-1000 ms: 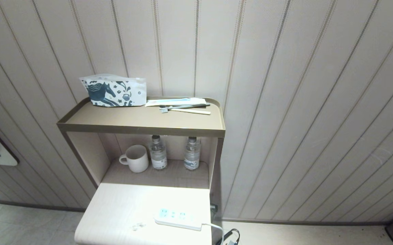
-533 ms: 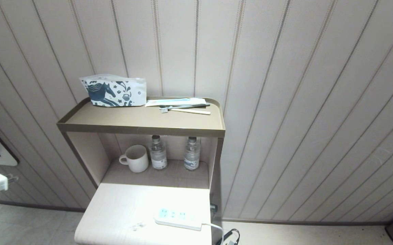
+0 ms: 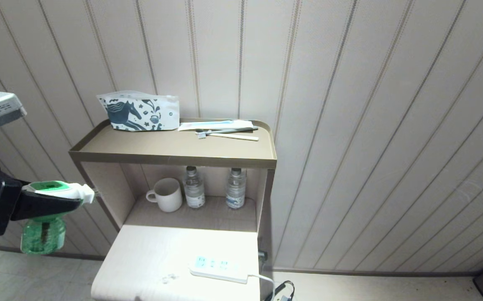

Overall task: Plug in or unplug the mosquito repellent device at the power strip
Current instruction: Insert the plug into the socket

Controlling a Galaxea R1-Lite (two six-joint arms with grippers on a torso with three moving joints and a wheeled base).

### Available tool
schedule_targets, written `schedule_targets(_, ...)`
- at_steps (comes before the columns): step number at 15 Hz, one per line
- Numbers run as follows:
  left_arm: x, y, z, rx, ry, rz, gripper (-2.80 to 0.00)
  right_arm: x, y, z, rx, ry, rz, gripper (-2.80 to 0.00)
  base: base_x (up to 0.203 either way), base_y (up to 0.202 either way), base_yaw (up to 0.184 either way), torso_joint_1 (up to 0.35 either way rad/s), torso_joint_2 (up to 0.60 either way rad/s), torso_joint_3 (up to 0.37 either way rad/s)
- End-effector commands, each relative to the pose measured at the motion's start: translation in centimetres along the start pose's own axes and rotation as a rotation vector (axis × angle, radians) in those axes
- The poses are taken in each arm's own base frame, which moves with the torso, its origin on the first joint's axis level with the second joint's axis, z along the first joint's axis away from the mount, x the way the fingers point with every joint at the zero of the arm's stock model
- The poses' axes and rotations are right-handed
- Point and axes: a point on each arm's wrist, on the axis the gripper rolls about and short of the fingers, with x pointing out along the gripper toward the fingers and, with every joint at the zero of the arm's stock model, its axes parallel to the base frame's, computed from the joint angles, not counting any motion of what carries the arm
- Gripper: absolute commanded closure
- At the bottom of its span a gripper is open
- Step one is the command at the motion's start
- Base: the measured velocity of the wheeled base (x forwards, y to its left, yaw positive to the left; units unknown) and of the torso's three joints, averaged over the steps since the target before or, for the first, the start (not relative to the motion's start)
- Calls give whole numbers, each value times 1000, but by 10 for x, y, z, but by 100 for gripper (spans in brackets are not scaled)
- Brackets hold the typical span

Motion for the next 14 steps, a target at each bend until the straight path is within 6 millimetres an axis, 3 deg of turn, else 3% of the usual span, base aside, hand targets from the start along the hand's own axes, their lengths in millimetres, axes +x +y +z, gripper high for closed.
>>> schedule_targets(1, -12, -3, 4, 3, 66, -13, 0, 0, 0, 0, -1, 0, 0, 0, 0, 0, 0, 0, 0, 0)
schedule_targets(2, -28, -6, 3, 37, 53, -7, 0, 0, 0, 0, 1, 0, 1, 0, 0, 0, 0, 0, 0, 0)
schedule_targets(4, -33, -8, -2, 96, 64, 7, 0, 0, 0, 0, 0, 0, 0, 0, 0, 0, 0, 0, 0, 0)
schedule_targets(8, -18, -9, -24, 271, 166, 12, 0, 0, 0, 0, -1, 0, 0, 0, 0, 0, 0, 0, 0, 0)
schedule_targets(14, 9, 0, -16, 351, 347, -61, 0, 0, 0, 0, 0, 0, 0, 0, 0, 0, 0, 0, 0, 0)
